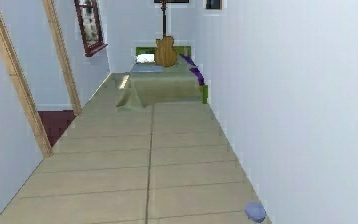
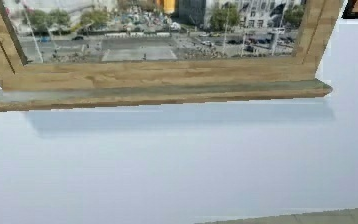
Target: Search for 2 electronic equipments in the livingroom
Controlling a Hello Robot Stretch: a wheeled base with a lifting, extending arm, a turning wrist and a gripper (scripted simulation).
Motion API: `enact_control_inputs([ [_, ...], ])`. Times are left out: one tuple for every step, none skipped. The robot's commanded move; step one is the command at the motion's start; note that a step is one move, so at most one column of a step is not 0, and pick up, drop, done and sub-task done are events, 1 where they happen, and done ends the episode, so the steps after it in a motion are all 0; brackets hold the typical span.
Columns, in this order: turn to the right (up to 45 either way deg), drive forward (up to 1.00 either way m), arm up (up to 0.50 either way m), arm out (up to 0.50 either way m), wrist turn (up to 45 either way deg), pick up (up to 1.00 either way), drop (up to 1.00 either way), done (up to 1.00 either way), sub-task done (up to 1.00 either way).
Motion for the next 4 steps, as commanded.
enact_control_inputs([
  [0.0, 0.1, 0.0, 0.0, 0.0, 0.0, 0.0, 0.0, 0.0],
  [-27.0, 0.0, 0.0, 0.0, 0.0, 0.0, 0.0, 0.0, 0.0],
  [0.0, 1.0, 0.0, 0.0, 0.0, 0.0, 0.0, 0.0, 0.0],
  [-3.0, 0.0, 0.0, 0.0, 0.0, 0.0, 0.0, 0.0, 0.0],
])
